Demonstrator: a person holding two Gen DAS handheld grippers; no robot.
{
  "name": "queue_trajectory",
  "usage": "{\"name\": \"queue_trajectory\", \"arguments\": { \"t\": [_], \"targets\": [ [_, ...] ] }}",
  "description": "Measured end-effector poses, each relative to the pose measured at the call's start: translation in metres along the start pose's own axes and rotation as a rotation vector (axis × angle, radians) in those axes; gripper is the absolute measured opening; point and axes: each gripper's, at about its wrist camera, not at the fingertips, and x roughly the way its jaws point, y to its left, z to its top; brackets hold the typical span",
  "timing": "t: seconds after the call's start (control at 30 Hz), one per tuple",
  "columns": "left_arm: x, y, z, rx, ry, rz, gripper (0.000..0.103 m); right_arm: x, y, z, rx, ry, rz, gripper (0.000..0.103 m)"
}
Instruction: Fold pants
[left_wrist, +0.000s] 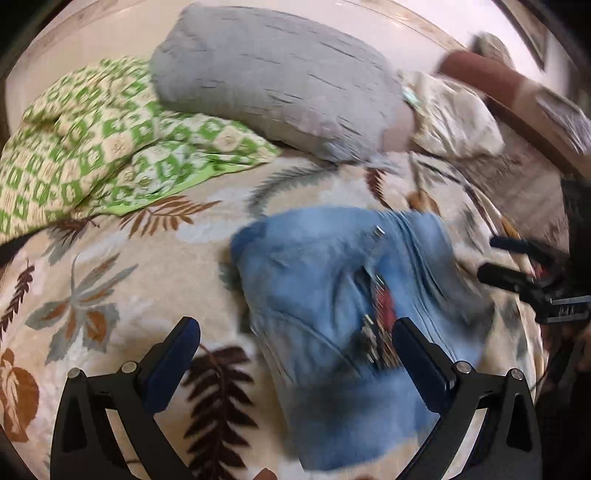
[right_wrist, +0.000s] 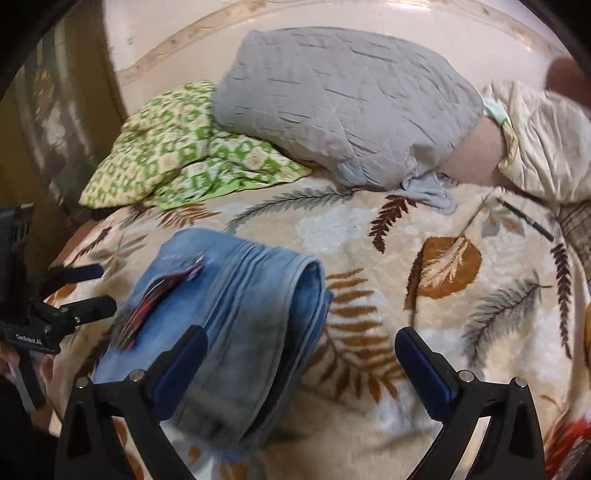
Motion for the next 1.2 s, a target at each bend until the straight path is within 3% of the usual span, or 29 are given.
{"name": "queue_trajectory", "arguments": {
  "t": [0.13,0.27,0.37,0.43,0.53,0.77,0.87,1.0,1.2],
  "targets": [
    [0.001,-0.010,-0.017,0.021,0.037,-0.035,0.103,0.006,0.010,-0.015,-0.048,0.023,-0.017,0.103],
    [0.019,-0.014,-0.028,0.049,0.102,0.012,0.103,0.023,0.015,-0.025,-0.077,0.076,-0.019,0.103],
    [0.038,-0.011,-0.037,0.030,0.175,0.005,0.103,0.041,0.020,-0.037,-0.133,0.154,-0.037,0.103],
    [0.048,-0.007,-0.040,0.004,0.207,-0.015,0.103,0.049,0.016,-0.042,-0.119,0.159,-0.025,0.103],
    [0.050,-0.005,-0.040,-0.007,0.206,-0.024,0.103,0.053,0.014,-0.046,-0.119,0.155,-0.029,0.103],
    [0.029,-0.016,-0.036,0.072,0.134,0.038,0.103,0.036,0.017,-0.040,-0.116,0.123,-0.026,0.103],
    [0.009,-0.013,-0.030,0.075,0.064,0.042,0.103,0.017,0.005,-0.031,-0.049,0.076,0.031,0.103],
    [0.002,-0.002,-0.013,0.005,0.017,-0.023,0.103,0.015,-0.010,-0.016,0.084,0.051,0.148,0.103],
    [0.033,0.029,0.007,-0.218,0.072,-0.209,0.103,0.042,-0.033,-0.002,0.297,0.085,0.355,0.103]
  ]
}}
